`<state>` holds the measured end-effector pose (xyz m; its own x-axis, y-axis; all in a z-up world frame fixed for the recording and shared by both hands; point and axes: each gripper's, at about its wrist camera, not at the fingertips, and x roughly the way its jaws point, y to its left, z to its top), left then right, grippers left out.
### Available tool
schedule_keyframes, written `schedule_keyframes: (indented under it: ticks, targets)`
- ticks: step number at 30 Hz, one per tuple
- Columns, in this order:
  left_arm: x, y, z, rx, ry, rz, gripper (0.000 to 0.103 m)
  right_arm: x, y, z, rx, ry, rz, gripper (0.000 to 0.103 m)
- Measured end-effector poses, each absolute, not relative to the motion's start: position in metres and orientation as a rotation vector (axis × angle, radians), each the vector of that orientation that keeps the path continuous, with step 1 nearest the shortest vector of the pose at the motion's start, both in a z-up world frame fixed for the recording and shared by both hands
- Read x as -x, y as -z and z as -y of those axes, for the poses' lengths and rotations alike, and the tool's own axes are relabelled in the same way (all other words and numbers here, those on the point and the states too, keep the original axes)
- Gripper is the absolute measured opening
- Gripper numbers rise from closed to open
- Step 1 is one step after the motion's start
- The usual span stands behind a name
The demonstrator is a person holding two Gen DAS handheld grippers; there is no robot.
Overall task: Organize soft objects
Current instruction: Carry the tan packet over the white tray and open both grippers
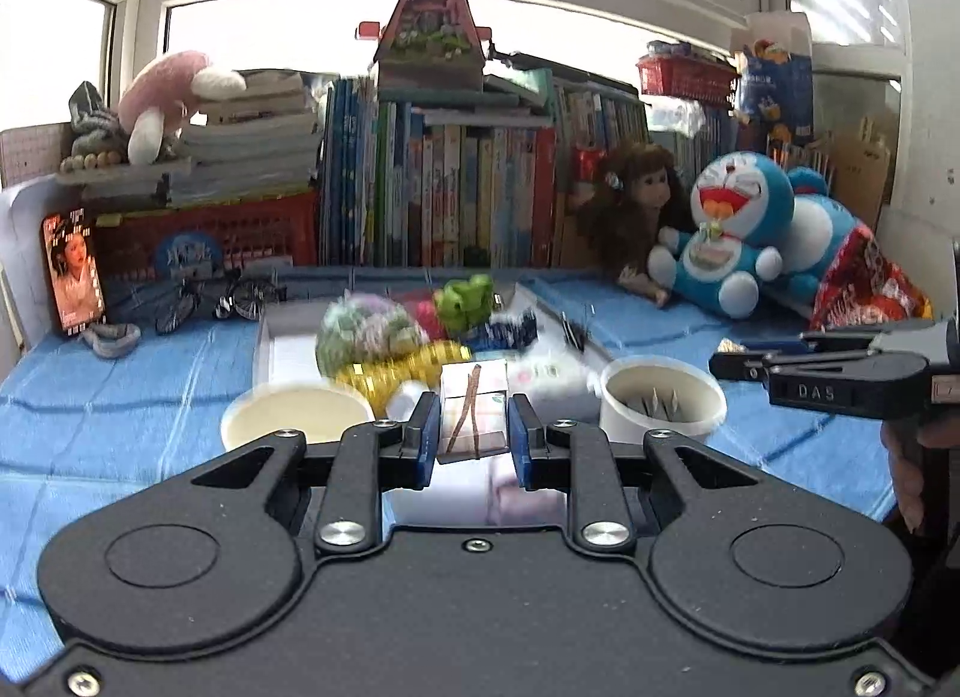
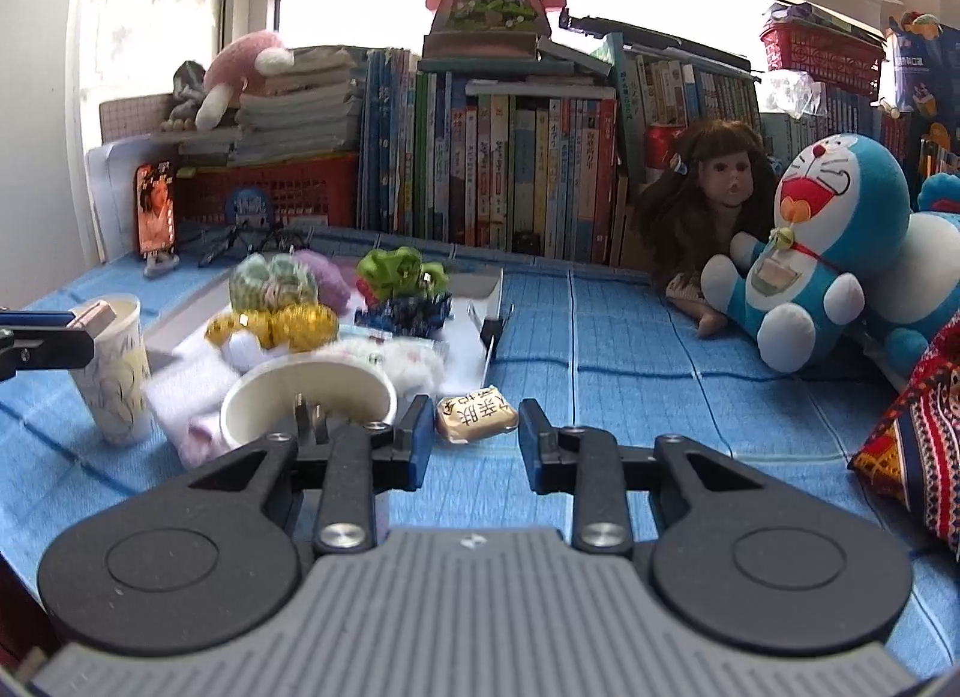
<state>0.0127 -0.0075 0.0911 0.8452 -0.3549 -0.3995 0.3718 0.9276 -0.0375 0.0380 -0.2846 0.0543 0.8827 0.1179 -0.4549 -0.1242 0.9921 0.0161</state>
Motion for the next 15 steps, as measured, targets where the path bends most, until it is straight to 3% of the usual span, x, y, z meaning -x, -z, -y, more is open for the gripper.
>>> schedule_keyframes:
  ticks: [7,15]
  targets:
    - [-0.064,-0.13,-0.011,-0.008,0.399,-0.452,0.023,-0.07,-0.082,0.274,-0.017,-0.177,-0.477,0.036]
    - [-0.143,-0.136,-0.038,0.046,0.333,-0.59,0.023,-0.128,-0.095,0.247,-0.026,-0.246,-0.567,0.036]
